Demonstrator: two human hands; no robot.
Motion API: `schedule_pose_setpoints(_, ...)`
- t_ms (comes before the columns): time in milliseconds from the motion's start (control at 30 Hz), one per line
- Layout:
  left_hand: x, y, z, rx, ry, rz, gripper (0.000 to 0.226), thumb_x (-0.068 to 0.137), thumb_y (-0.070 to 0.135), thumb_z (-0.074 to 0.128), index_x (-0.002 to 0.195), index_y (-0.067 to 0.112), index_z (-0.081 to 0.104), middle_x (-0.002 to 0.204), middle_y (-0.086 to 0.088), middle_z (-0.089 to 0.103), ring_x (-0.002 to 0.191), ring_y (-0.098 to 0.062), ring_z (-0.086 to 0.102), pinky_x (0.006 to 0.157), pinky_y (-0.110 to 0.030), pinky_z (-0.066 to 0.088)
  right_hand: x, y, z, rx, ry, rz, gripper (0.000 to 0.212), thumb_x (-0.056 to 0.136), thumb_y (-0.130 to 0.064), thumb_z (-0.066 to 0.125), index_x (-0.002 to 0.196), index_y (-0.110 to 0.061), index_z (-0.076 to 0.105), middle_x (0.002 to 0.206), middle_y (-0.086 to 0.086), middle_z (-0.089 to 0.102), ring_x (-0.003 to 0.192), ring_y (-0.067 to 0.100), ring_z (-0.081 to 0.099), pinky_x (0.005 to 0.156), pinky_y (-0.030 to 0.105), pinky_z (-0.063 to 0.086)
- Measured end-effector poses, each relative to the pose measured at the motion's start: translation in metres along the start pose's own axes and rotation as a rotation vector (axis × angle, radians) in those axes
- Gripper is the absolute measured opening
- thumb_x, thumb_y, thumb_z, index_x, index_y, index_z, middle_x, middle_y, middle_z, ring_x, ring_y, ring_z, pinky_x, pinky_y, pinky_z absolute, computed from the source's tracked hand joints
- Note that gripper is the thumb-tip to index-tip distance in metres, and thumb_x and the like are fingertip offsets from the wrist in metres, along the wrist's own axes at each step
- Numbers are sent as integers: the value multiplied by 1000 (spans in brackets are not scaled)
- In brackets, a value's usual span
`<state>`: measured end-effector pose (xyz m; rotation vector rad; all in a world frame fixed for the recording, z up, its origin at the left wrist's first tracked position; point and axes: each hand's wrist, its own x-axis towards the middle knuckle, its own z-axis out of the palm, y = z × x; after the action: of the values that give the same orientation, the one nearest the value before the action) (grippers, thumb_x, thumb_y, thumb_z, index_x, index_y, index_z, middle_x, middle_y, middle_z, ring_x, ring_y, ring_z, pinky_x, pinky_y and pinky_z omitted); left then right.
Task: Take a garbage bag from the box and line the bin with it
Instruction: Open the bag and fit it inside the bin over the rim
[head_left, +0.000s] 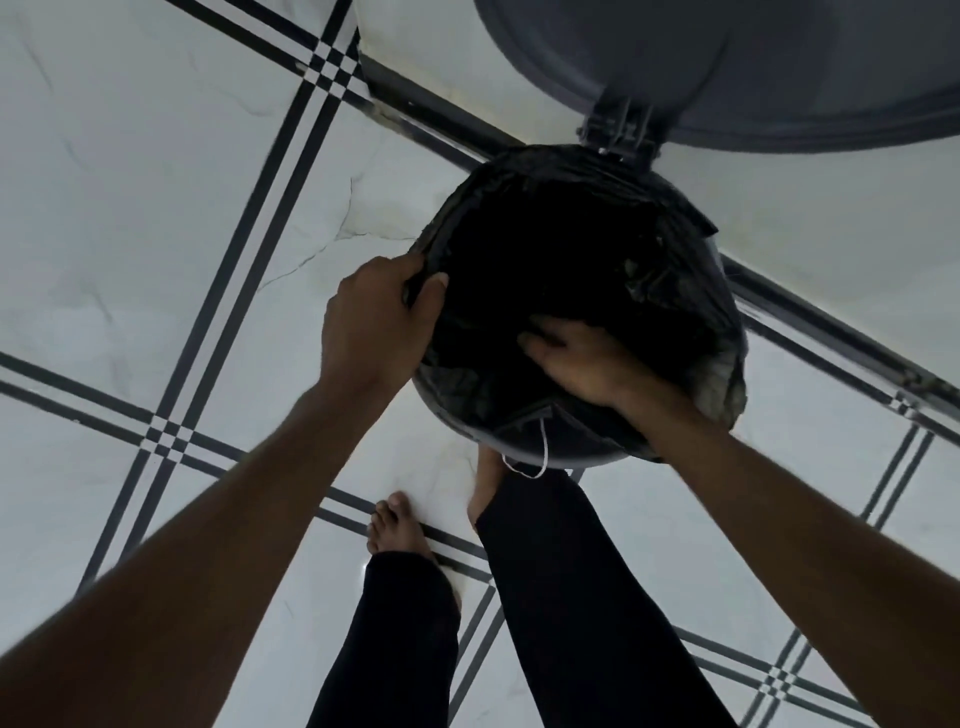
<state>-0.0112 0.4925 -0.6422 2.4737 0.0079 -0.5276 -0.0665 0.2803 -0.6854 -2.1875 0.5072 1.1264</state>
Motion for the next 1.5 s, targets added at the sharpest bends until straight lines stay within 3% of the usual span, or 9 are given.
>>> schedule_pose_setpoints(133,4,7,-2,68,-24,-34,34,100,39,46,80,14,57,74,0,56,73,-24,48,65,-31,32,-38,12,44,-135,-266,-61,79,81,-88,24,150,-50,24,158,1,39,146,25,35,120,43,27)
schedule_pose_setpoints(233,7,11,-4,66,-69,-65,31,101,39,44,80,17,54,77,0,55,75,-24,47,68,-31,31,-36,13,37,-76,-295,0,72,83,-85,31,147,-51,31,156,0,42,143,27,39,117,44,31)
schedule_pose_setpoints(400,3,15,-15,-93,-140,-102,30,98,36,48,123,24,59,112,1,68,105,-24,59,79,-27,34,-62,-2,-9,170,352,-89,30,91,-21,55,119,-25,66,102,-3,72,95,16,68,90,34,53)
schedule_pose_setpoints(600,-5,23,-26,-217,-222,-7,50,98,28,49,146,34,38,128,12,61,107,-12,53,86,-29,36,-83,27,-52,8,920,40,55,79,-24,57,134,-22,56,127,11,63,121,31,53,103,40,38)
schedule_pose_setpoints(800,22,25,-27,-191,-253,101,49,99,29,45,148,35,41,141,5,58,130,-19,52,106,-34,39,-54,58,-76,100,798,64,57,86,-33,53,142,-24,47,140,13,50,133,28,40,112,42,36)
schedule_pose_setpoints(1100,54,30,-20,-80,-334,51,43,100,45,38,133,24,56,125,-6,66,118,-31,58,95,-39,45,-20,68,-104,388,715,269,67,83,-53,42,145,-27,42,148,8,47,136,27,44,113,47,38)
schedule_pose_setpoints(1267,58,27,-13,-138,-299,228,42,98,42,39,136,29,53,120,-5,64,114,-23,58,94,-38,48,-31,56,-96,232,818,-4,23,83,-16,48,104,-14,58,99,1,63,95,24,57,86,41,50)
schedule_pose_setpoints(1400,65,33,-9,-147,-275,260,55,94,43,39,148,29,44,142,-5,48,131,-14,45,110,-27,36,-22,46,-105,68,849,-268,27,86,-18,56,109,-8,65,112,8,64,106,20,56,92,16,40)
schedule_pose_setpoints(1500,71,48,-4,-147,-294,284,47,102,33,39,147,23,47,145,-5,48,134,-17,46,109,-23,33,-1,48,-114,14,792,-169,32,92,-39,48,78,-14,61,97,9,67,103,29,56,96,37,45)
